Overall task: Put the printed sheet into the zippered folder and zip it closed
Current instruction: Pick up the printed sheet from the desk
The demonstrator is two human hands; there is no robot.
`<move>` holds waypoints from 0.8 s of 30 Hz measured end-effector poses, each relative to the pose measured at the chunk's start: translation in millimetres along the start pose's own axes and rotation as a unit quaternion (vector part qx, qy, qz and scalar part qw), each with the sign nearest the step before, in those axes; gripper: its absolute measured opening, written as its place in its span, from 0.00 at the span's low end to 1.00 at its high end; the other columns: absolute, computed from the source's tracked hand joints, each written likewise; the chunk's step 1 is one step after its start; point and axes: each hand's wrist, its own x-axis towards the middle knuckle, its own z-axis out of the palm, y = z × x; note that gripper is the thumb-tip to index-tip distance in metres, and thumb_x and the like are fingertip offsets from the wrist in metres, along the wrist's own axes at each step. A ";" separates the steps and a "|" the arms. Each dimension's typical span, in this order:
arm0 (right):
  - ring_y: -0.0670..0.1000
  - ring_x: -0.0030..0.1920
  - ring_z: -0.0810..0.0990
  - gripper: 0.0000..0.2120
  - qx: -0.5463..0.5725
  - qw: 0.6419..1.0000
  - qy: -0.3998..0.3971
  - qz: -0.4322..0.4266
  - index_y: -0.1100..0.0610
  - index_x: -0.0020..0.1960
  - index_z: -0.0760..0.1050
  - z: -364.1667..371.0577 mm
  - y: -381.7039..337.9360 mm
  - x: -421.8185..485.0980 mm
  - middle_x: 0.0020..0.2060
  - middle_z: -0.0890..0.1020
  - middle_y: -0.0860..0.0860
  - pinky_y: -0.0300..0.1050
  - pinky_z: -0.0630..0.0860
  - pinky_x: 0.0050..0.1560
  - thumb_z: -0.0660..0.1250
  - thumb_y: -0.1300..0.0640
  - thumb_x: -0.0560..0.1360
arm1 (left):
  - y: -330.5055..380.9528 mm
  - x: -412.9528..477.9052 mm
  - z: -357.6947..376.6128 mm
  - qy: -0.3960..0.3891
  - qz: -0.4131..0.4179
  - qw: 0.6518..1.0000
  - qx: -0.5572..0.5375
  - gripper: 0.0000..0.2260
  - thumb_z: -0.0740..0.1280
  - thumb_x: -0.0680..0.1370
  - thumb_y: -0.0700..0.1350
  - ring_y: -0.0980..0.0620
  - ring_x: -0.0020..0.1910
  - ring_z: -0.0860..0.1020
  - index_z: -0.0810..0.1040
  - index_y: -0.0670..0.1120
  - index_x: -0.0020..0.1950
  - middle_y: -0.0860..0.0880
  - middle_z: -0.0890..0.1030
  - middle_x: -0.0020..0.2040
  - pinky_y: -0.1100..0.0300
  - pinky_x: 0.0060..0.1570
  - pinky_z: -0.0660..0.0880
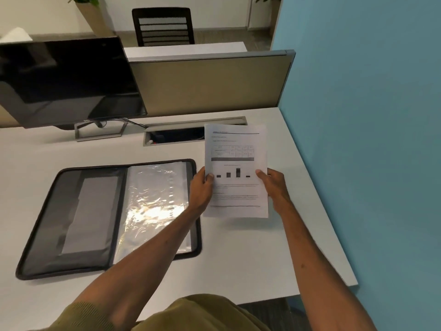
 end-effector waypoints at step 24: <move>0.55 0.44 0.84 0.11 0.063 0.992 -0.043 0.103 0.61 0.63 0.83 100.3 14.4 -19.4 0.53 0.87 0.57 0.49 0.81 0.47 0.71 0.60 0.82 | -111.3 -74.3 -125.2 -0.144 -0.023 0.872 0.468 0.42 0.56 0.86 0.67 0.44 0.88 0.33 0.35 0.51 0.88 0.47 0.32 0.88 0.39 0.87 0.42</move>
